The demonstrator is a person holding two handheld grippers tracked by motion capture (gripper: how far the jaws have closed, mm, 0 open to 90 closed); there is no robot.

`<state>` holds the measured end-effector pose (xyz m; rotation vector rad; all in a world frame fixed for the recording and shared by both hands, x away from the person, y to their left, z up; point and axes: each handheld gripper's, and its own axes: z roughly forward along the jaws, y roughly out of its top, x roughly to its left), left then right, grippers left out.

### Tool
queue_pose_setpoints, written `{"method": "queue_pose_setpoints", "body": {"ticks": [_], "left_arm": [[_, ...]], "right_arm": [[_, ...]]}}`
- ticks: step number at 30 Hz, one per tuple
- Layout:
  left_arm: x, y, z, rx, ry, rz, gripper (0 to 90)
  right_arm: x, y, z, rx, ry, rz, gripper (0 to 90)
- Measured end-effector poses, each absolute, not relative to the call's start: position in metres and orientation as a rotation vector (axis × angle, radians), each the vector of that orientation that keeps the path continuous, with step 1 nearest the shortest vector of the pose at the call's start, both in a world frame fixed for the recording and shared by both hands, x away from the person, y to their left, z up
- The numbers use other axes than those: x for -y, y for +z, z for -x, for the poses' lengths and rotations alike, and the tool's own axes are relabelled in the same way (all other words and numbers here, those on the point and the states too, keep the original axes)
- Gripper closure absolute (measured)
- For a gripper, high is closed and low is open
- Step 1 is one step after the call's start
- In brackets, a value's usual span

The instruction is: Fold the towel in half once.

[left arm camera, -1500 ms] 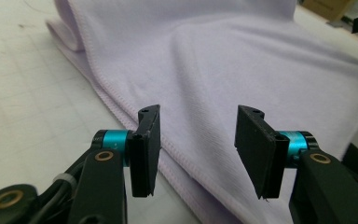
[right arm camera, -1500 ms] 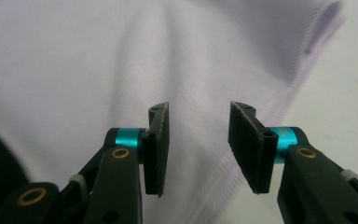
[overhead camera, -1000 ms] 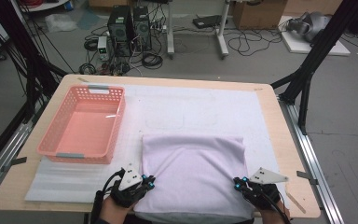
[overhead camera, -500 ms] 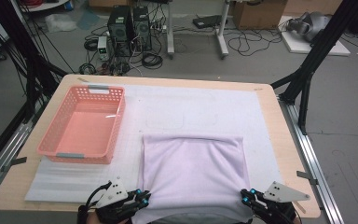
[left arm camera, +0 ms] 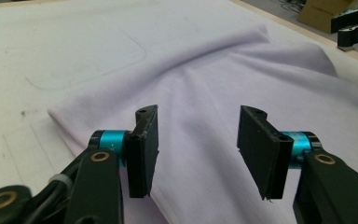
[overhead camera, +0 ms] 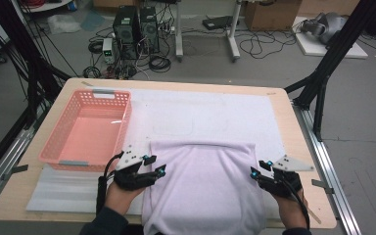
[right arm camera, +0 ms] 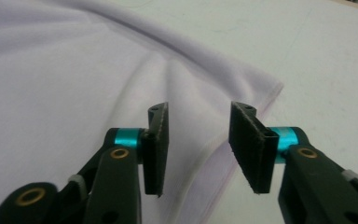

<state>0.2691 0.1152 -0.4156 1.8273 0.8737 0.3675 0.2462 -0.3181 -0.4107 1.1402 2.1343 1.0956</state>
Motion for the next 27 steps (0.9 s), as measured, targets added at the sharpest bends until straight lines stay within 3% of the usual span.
{"method": "queue_pose_setpoints", "body": {"ticks": [2,4,9,15,19,24,27], "left_arm": [[-0.112,-0.417,-0.285,-0.895,0.369,-1.853,53.6],[-0.108,-0.418,-0.3,-0.916,0.351,-1.887,63.5],[-0.096,-0.424,-0.331,-0.944,0.364,-1.948,69.8],[-0.084,-0.446,-0.367,-0.984,0.412,-2.058,71.5],[-0.079,-0.447,-0.383,-1.042,0.543,-2.03,74.0],[-0.085,-0.442,-0.386,-1.135,0.545,-1.999,62.9],[-0.094,-0.433,-0.38,-1.16,0.523,-1.965,51.0]], "right_arm": [[0.314,-0.412,-0.26,-2.149,1.07,-1.141,61.8],[0.309,-0.413,-0.275,-2.167,1.075,-1.183,65.8],[0.287,-0.425,-0.313,-2.298,1.07,-1.158,74.2],[0.273,-0.444,-0.36,-2.328,1.026,-1.183,67.7],[0.279,-0.443,-0.381,-2.278,0.975,-1.195,67.7],[0.289,-0.44,-0.389,-2.218,0.981,-1.242,62.5],[0.303,-0.43,-0.379,-2.16,1.068,-1.257,59.1]]}}
